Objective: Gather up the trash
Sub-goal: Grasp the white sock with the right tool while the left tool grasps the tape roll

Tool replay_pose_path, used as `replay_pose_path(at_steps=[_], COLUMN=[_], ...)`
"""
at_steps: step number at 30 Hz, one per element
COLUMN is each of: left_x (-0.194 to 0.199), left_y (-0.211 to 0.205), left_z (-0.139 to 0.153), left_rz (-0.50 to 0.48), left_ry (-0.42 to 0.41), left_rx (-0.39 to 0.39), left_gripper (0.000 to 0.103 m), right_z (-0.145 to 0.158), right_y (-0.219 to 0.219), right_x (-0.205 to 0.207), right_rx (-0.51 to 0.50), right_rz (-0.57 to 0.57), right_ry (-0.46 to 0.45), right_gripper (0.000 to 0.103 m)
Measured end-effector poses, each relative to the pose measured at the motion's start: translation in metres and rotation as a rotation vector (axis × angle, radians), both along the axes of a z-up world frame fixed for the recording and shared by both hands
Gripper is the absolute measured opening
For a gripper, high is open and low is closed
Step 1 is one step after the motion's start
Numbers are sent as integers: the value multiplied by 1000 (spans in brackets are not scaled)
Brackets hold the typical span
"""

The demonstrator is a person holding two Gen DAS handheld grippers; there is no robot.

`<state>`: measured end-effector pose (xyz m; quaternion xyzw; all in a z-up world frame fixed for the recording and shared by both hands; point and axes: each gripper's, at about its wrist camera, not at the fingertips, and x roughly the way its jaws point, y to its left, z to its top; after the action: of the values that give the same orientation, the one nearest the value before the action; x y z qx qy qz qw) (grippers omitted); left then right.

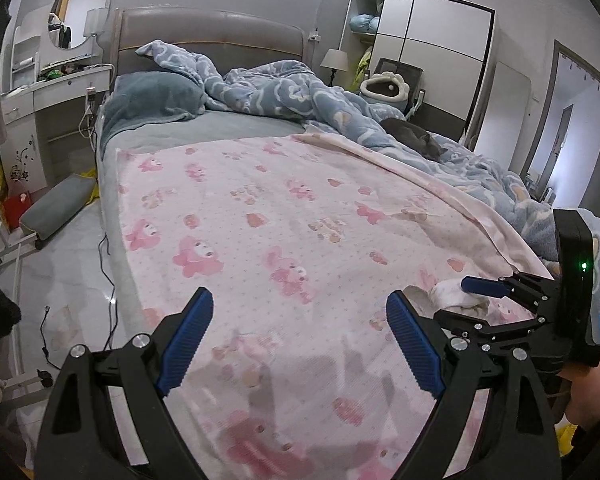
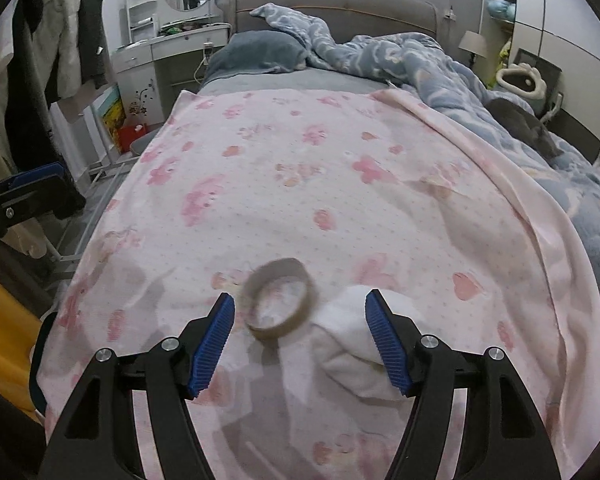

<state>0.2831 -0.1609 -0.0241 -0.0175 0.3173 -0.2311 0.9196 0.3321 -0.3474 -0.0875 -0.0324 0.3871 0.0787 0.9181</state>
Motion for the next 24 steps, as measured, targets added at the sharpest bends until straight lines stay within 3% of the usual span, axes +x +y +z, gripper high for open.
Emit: replay_pose_path(at_steps=[15, 20, 24], left_x=[-1, -3, -3], left_y=[-42, -61, -75], left_z=[-10, -16, -22], left_rz=[-74, -116, -162], left_ry=[26, 36, 77], left_rx=[-8, 4, -13], left_gripper=[91, 91, 91], right_z=[-12, -15, -18], right_y=[-40, -65, -84], right_x=[-7, -3, -1], right_rx=[30, 107, 131], right_rz=[-61, -127, -202], right_ry=[5, 7, 11], right_gripper=[69, 69, 46])
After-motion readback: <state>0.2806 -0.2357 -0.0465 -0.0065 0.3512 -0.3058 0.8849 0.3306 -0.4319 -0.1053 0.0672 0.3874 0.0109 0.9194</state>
